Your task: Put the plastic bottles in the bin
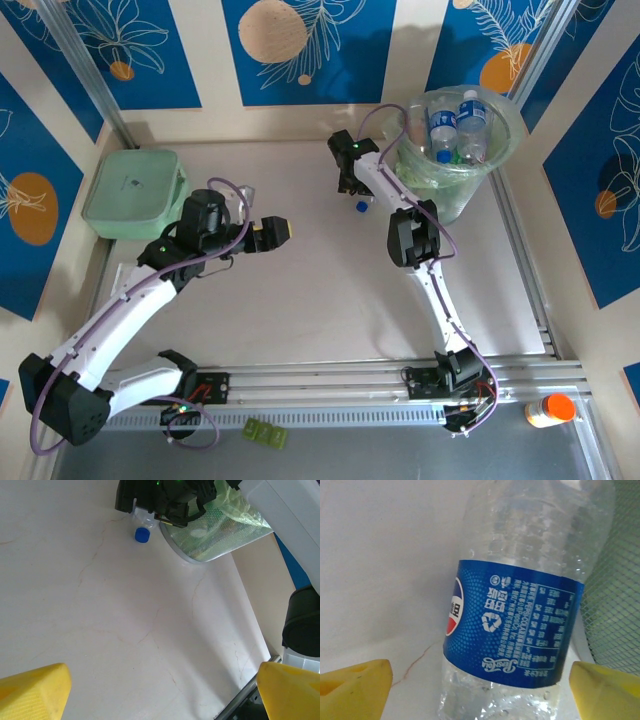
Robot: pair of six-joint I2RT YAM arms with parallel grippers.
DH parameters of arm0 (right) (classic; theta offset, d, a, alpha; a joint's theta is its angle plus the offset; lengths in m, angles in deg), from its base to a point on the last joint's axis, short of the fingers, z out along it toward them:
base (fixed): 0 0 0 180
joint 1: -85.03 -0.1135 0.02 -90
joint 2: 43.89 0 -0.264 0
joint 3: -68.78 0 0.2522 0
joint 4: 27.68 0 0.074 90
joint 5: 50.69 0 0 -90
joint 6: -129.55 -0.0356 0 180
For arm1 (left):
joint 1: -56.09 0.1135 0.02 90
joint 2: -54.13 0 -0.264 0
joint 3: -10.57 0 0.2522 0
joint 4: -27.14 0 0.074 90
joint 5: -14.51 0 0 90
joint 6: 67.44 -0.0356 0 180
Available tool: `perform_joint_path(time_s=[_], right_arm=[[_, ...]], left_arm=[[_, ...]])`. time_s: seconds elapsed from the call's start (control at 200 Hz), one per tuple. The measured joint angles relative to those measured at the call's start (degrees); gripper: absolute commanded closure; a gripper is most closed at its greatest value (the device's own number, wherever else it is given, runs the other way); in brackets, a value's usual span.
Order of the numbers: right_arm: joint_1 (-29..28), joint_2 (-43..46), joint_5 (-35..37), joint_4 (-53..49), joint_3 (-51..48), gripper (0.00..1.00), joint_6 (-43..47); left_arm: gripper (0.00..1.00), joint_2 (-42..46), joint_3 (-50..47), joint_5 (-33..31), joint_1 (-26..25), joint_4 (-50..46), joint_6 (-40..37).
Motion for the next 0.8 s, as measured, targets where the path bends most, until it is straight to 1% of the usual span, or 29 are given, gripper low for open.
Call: perform_joint_path(time_s=[0.06, 0.16, 0.28, 0.4, 0.455, 0.575, 0.68, 0.8], right_arm=[[0.0, -0.04, -0.31, 0.28, 0.02, 0.21, 0.02], [0.04, -0.07, -1.18, 1.14, 0.02, 0.29, 0.13], [0.31, -0.07, -2.78, 1.97, -0.02, 0.38, 0.09], [0.79, -0.07, -3.67, 2.99, -0.61, 0.41, 0.24], [0.87, -0.04, -3.74, 3.28, -0.76, 0.46, 0.44], [0.79, 0.87, -3.93, 4.66, -2.54, 0.47, 1.05], [0.2, 3.91, -4.04, 7.76, -8.17, 0.47, 2.91], [-1.6, 12.5, -4.66, 13.73, -23.45, 0.47, 6.78]], left_arm=[[0.06, -0.02, 0.0, 0.15, 0.0, 0.0, 0.0], [0.06, -0.02, 0.0, 0.2, -0.02, 0.0, 0.02], [0.06, -0.33, 0.0, 0.44, 0.0, 0.04, 0.0], [0.06, -0.55, 0.0, 0.79, 0.0, 0.04, 0.0], [0.06, -0.63, 0.0, 0.79, -0.02, 0.07, 0.0], [0.07, -0.72, 0.0, 0.81, -0.02, 0.15, 0.0], [0.07, -0.72, 0.0, 0.81, -0.02, 0.2, -0.02], [0.07, -0.72, 0.0, 0.81, -0.02, 0.22, -0.02]])
